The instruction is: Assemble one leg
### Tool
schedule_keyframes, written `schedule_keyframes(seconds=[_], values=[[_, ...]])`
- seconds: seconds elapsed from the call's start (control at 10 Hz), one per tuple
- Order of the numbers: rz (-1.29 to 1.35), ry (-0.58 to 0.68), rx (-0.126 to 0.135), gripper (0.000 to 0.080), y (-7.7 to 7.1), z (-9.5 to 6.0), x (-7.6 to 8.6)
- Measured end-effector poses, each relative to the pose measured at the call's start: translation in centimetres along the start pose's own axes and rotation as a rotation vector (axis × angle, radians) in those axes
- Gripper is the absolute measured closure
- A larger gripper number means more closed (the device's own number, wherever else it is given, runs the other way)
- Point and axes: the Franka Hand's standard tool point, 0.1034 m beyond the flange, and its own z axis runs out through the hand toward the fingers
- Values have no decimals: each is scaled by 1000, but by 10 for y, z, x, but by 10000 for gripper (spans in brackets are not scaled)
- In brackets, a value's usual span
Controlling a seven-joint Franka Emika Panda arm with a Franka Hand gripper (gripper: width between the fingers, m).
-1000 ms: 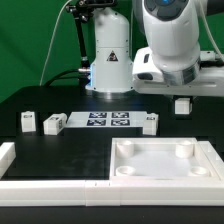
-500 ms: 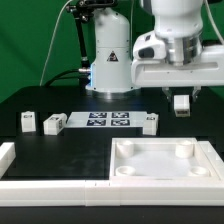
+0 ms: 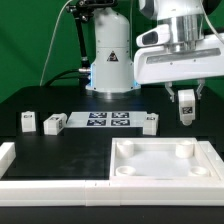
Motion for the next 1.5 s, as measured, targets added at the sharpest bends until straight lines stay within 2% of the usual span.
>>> schedule_keyframes(seconds=[0.1,0.2,0.3,0.7,0.9,1.1,1.3,1.5], values=[[-7,17,4,512,-2,-8,5],[-24,-20,-8,512,0,-16,9],[-24,-18,-6,512,-1,-20,20],[-28,-17,-6,512,0,-16,16],[-93,-30,-18,512,7,-11,34],[-171,-14,-13,512,11,-16,63],[-189,10,0,512,3,-11,89],[-191,32,2,512,4,-10,86]])
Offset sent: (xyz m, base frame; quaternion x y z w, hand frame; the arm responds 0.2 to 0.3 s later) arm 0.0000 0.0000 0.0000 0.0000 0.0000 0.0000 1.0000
